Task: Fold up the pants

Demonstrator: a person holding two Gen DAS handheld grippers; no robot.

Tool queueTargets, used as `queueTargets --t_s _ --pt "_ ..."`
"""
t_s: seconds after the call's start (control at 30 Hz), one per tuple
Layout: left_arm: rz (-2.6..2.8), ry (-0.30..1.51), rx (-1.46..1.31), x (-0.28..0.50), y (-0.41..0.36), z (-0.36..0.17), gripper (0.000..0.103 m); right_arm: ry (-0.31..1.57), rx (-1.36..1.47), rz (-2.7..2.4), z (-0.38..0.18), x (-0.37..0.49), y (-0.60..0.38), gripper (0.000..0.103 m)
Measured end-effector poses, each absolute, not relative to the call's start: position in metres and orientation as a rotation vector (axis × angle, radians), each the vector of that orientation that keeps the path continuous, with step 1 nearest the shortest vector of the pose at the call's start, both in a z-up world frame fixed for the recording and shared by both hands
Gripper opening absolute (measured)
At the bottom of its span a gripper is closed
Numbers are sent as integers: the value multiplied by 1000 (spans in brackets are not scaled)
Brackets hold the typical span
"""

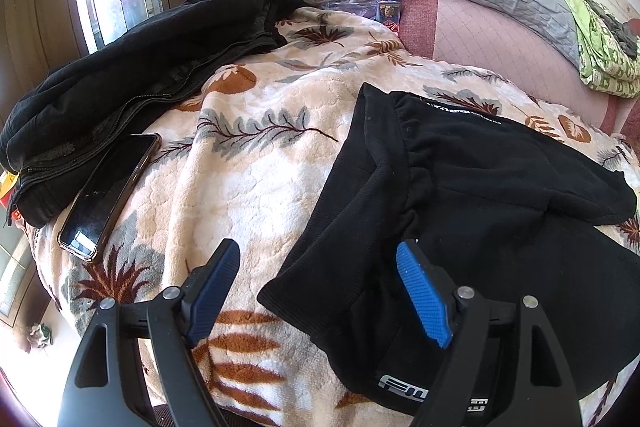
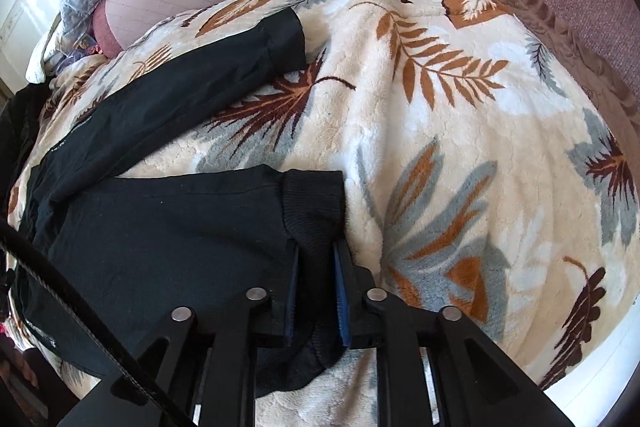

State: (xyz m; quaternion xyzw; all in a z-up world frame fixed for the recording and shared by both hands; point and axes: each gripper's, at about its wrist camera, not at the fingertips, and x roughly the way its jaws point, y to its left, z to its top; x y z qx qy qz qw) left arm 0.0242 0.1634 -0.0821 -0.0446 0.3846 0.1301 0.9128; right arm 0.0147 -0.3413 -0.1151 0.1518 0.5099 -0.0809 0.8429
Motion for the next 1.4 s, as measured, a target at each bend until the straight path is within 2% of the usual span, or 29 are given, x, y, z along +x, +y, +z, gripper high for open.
queueTargets --t_s 0.07,0.13,0.17,0.3,0.43,0.57,0.77,0.93,1.0,1.07,1.4 --pt "266 792 -99 24 164 -82 80 1070 340 -167 -113 10 -347 25" --pt "265 796 -106 25 164 -84 80 1060 351 -199 -109 4 -357 53" --pt "261 801 -118 25 165 -84 80 1053 358 -217 -107 0 -363 57" --pt "204 875 -235 26 180 -81 80 1036 436 -194 -100 -8 -381 58" --pt "116 935 -357 22 196 -66 80 1002 391 -170 -78 -2 -378 58" --pt "107 904 -314 31 198 -36 81 970 302 -208 -60 2 -392 65" --pt "-28 887 -167 88 159 -9 84 991 241 -353 -68 5 -443 65" --pt "-167 956 -63 164 99 -23 84 953 204 -183 -60 66 -415 65" --pt "-241 1008 -71 196 82 -37 79 951 206 -114 -65 99 -401 65" --pt "-247 1047 -60 224 77 -50 75 957 180 -58 -73 132 -383 65" --pt "-295 1143 51 335 88 -88 75 1020 59 118 -100 227 -318 65"
